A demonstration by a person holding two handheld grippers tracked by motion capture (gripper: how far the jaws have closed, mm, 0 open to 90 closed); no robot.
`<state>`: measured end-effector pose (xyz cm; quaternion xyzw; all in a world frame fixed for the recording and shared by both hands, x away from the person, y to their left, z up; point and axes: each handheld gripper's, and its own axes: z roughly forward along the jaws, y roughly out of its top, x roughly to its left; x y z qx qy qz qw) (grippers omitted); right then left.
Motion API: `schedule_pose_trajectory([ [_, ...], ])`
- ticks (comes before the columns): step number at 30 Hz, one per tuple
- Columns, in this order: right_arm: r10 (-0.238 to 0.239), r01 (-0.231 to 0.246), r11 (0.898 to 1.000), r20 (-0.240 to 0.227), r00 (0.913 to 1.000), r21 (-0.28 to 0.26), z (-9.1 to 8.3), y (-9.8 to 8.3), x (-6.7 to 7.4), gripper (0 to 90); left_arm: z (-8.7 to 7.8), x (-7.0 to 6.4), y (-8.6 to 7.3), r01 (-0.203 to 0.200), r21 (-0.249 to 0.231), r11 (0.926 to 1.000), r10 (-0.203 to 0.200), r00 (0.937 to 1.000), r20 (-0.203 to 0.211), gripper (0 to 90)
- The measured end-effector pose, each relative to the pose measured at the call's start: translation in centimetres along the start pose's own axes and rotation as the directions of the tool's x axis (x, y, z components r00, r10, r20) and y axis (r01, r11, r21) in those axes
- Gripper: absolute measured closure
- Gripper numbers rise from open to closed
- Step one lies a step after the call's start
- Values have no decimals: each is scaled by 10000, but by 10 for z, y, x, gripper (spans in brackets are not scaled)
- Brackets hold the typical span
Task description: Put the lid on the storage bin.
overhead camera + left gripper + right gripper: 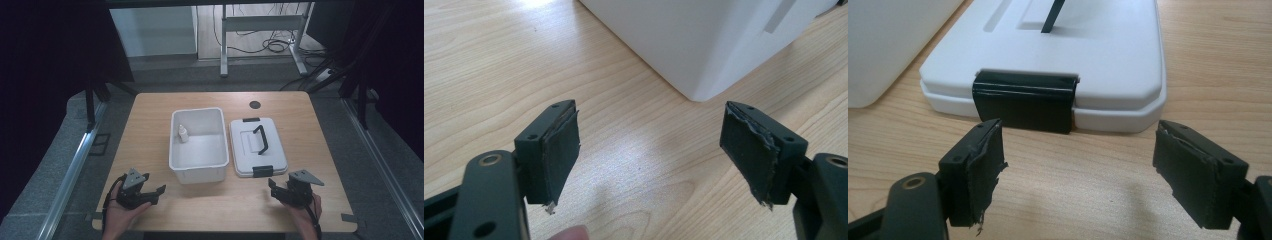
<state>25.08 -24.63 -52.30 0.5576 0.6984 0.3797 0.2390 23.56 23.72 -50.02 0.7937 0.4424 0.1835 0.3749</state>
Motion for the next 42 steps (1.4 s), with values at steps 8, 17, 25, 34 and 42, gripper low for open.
schedule_pose_trajectory([
  [8,159,-159,9999,30,9999,-64,-3,4,3,231,1,0,-1,1,61,10000,-1,10000,1,240],
  [17,60,-64,9998,-190,9998,-166,-5,11,14,235,1,0,-1,40,49,10000,-40,10000,0,240],
  [25,5,-11,9997,-276,9996,-241,-7,34,28,252,-2,3,-1,159,-23,9999,-159,9999,-41,241],
  [34,-311,310,9994,-108,9995,-129,-6,66,36,259,1,2,-1,77,36,10000,-77,10000,32,241],
  [42,-298,300,9990,-82,9995,317,3,96,34,286,1,2,0,76,31,10000,-76,10000,45,241],
])
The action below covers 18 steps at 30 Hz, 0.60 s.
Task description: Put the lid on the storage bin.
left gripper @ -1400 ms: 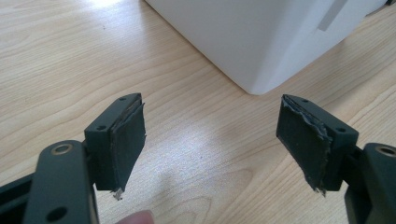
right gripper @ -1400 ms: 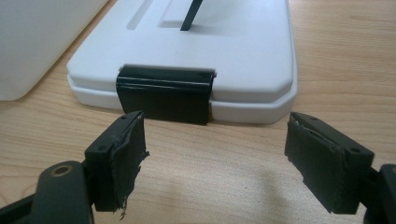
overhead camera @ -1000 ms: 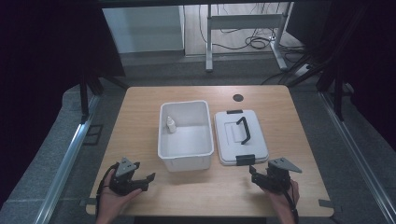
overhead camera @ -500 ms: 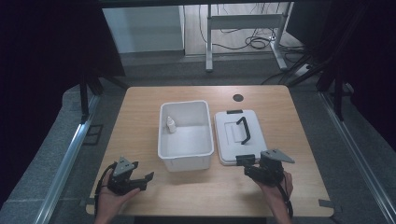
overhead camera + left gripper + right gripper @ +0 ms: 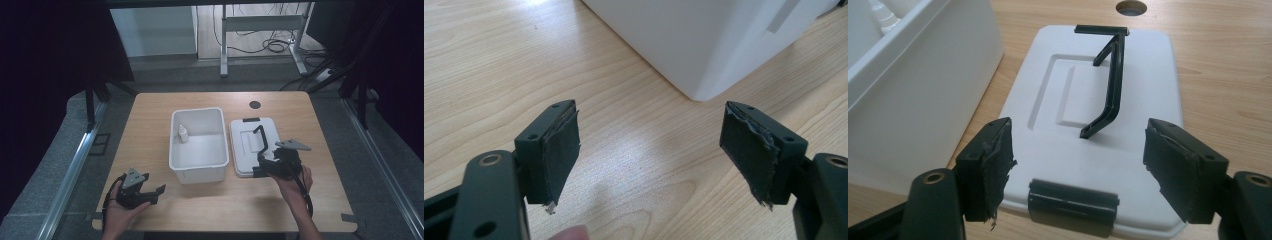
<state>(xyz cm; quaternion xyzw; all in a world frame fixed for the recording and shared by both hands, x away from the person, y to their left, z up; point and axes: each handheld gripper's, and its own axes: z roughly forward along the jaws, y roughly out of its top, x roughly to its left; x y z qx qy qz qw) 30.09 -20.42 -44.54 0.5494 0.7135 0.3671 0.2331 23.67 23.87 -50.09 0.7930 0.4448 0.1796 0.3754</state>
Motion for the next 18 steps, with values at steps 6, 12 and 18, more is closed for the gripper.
schedule_pose_trajectory([
  [6,78,-79,9984,29,10000,559,9,16,-5,304,1,0,0,-21,15,10000,21,10000,21,241],
  [12,296,-299,9936,43,9996,1091,21,34,-14,317,0,0,0,-6,-4,10000,6,10000,24,241],
  [18,350,-367,9879,139,9993,1506,32,46,-18,339,0,0,0,-13,4,10000,13,10000,38,241],
])
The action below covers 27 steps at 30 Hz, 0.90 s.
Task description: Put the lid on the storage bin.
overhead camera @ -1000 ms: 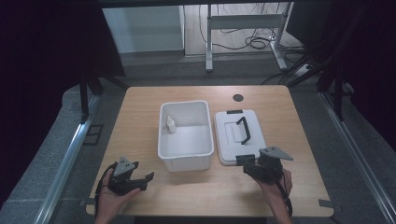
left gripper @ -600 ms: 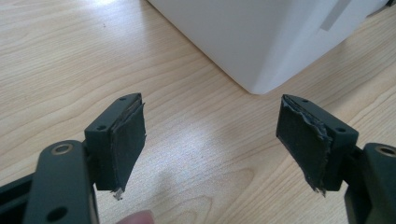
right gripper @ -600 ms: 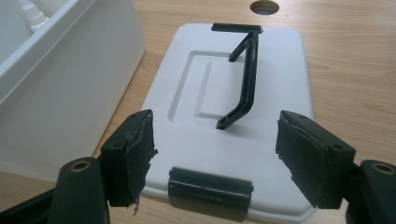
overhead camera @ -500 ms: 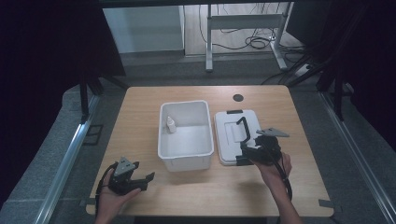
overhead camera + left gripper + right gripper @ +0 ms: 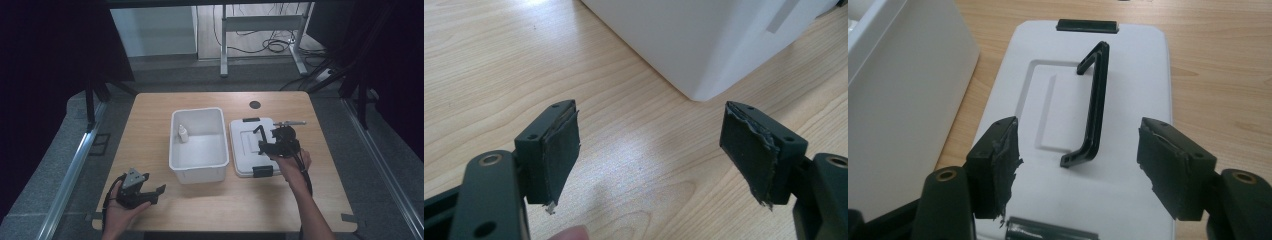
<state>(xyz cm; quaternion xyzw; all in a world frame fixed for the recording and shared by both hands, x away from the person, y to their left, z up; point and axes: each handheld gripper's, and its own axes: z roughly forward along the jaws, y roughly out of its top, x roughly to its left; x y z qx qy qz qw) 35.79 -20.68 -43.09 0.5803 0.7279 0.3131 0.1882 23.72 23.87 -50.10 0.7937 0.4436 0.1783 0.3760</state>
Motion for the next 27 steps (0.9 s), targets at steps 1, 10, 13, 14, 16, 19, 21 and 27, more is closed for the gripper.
schedule_pose_trajectory([
  [1,37,-37,10000,-12,10000,72,1,3,0,347,0,0,0,3,-4,10000,-3,10000,3,241],
  [10,153,-154,9976,16,9999,677,12,24,-4,399,0,1,0,23,-40,10000,-23,10000,-1,241],
  [13,87,-93,9966,79,9999,817,14,29,-4,400,0,1,0,9,-26,10000,-9,10000,1,241],
  [14,94,-104,9962,126,9999,868,15,32,-4,399,0,1,0,5,-26,10000,-5,10000,5,241],
  [16,108,-122,9956,155,9998,930,16,34,-3,398,-1,1,0,1,-41,10000,-1,10000,7,241],
  [19,65,-84,9942,179,9998,1077,19,38,-2,399,-1,1,0,14,-66,10000,-14,10000,5,241],
  [21,94,-106,9927,99,9999,1198,22,41,-2,408,-1,2,0,26,-64,10000,-26,10000,-1,241],
  [27,329,-323,9837,-7,9995,1768,32,48,-8,467,-2,3,0,55,-93,9999,-55,10000,-10,241],
])
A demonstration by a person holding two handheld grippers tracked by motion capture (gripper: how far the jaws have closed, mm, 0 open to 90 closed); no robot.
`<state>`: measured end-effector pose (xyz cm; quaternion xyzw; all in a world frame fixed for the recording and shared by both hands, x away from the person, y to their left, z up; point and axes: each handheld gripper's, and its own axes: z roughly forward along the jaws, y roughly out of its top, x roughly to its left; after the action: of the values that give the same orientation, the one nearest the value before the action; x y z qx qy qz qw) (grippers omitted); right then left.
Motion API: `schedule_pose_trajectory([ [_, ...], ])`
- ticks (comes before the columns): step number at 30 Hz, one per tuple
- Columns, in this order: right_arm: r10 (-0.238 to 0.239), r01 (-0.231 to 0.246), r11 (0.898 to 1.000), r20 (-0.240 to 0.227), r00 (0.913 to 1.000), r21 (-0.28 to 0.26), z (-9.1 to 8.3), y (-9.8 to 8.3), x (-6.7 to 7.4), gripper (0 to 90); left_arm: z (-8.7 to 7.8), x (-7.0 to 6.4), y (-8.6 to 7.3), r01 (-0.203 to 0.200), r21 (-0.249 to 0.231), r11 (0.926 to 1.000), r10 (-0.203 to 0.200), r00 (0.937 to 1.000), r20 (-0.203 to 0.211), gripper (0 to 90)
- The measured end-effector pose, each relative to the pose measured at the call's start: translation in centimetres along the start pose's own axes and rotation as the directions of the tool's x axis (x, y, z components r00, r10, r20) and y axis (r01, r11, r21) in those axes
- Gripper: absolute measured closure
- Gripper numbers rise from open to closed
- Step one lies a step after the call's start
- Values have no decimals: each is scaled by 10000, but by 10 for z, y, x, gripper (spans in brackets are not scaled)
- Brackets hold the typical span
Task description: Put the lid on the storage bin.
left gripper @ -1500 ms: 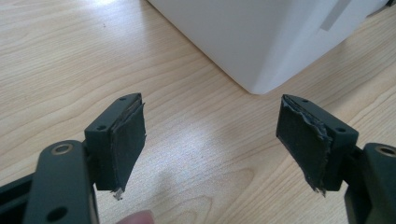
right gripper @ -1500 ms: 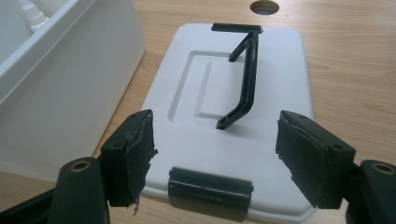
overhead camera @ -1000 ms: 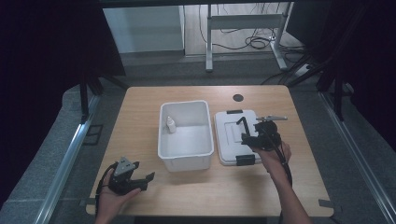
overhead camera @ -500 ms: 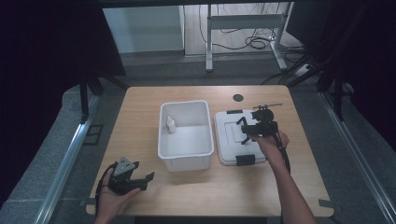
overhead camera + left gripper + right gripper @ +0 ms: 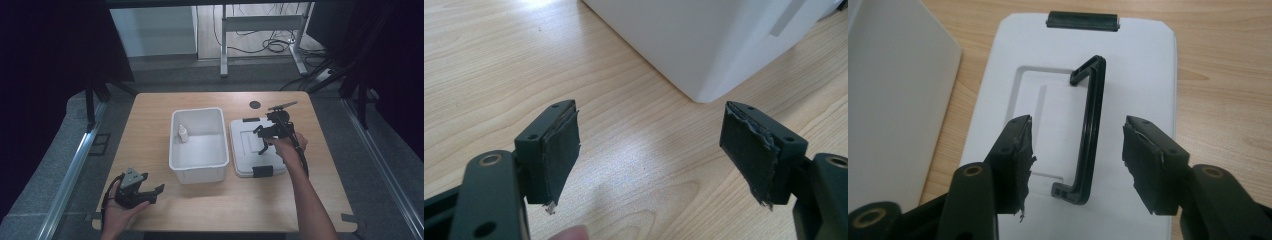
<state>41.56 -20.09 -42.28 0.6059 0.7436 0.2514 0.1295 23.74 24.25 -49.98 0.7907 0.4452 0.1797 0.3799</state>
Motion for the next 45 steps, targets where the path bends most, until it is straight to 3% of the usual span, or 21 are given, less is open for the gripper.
schedule_pose_trajectory([
  [9,-20,30,9965,-112,9999,839,13,8,-5,528,1,-1,0,-21,23,10000,21,10000,12,241],
  [21,-22,9,9913,97,10000,1320,26,19,-7,599,1,-1,0,-27,26,10000,27,10000,54,241],
  [22,-69,49,9879,121,9999,1549,31,20,-7,608,1,-1,0,-28,23,10000,27,10000,58,241],
  [35,498,-470,9762,-82,9987,2118,50,24,-17,691,3,-1,0,-24,38,10000,23,10000,74,241],
  [45,835,-714,9641,-370,9958,2556,55,27,-20,768,3,-1,0,-40,49,10000,40,10000,80,241],
])
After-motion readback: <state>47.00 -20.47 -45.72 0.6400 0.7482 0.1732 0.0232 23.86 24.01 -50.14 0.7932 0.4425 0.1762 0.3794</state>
